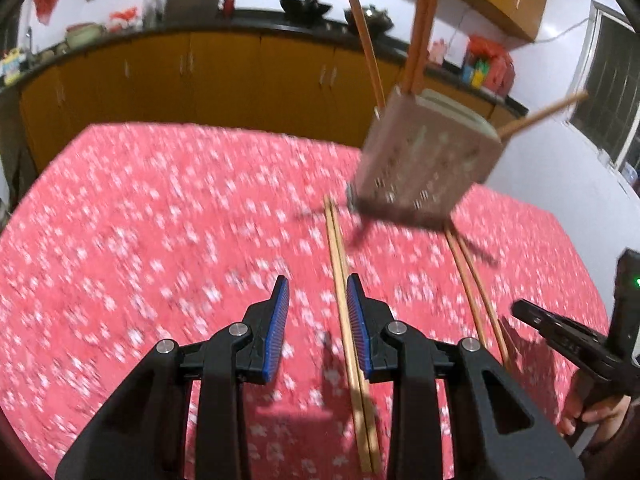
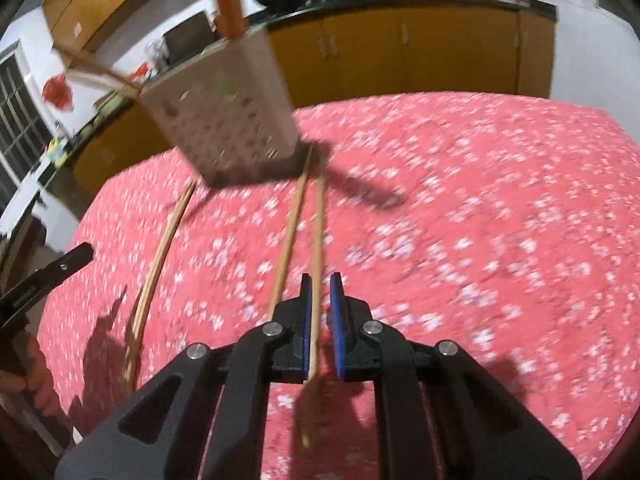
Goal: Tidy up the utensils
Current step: 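Move both open tools back down to the loose chopsticks, then grasp a chopstick with the right tool while the left tool grasps another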
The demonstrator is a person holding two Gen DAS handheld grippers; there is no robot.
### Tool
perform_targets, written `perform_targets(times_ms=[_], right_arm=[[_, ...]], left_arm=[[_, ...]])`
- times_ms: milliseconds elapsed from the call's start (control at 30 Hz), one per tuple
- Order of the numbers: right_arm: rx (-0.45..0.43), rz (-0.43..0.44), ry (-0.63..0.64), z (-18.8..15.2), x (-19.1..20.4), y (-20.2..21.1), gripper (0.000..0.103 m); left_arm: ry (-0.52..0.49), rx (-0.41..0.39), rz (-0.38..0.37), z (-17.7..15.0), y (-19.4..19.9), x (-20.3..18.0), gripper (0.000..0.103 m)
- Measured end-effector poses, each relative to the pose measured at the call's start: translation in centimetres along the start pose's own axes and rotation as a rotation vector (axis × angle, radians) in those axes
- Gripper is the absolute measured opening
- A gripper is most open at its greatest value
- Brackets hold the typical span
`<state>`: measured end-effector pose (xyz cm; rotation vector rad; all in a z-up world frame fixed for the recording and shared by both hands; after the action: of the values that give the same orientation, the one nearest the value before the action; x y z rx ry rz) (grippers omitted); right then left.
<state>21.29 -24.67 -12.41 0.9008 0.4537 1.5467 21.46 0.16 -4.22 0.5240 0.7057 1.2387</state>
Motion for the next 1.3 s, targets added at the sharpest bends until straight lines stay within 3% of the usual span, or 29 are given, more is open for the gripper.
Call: perform_targets(times_ms=[267, 500, 1067, 1200, 1300], right_arm=[[0.033, -0.076, 0.059, -1.2, 0.7, -1.6, 0.009], [0.007, -0.144, -0.033, -0.7, -2.3, -0.6, 0.008], [0.003, -0.151, 0.027, -1.1, -1.3, -1.1, 0.011], [-0.003, -0.153, 0.056, -1.2, -0.6, -1.4, 0.012], [-0.007, -0.170, 0.083, -1.2, -0.5, -1.5, 0.009]], left_arm=[[-0.022, 0.083, -0.050, -3.1, -2.0, -1.1, 0.030], [-0.047, 0.120, -0.060, -4.4, -2.8, -1.7, 0.030], [-0.147, 0.123, 0.061, -4.5, -4.3, -2.9, 0.027], [-0.168, 0.108, 0.113, -4.3, -4.8, -3.0, 0.012], [-0.167, 0.106, 0.129, -3.9, -5.0, -2.2, 0.008]])
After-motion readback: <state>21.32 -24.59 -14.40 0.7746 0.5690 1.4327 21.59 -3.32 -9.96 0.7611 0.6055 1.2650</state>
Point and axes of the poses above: each gripper's, at about its wrist camera, not at the fingertips, and y roughly against the way its jaws point, x to its left, z to its top, the point moved 3 cm from there along -y, roughly the way its jaws point, and after that the axes turned 2 degrees about -y, right-handed, at the moved point
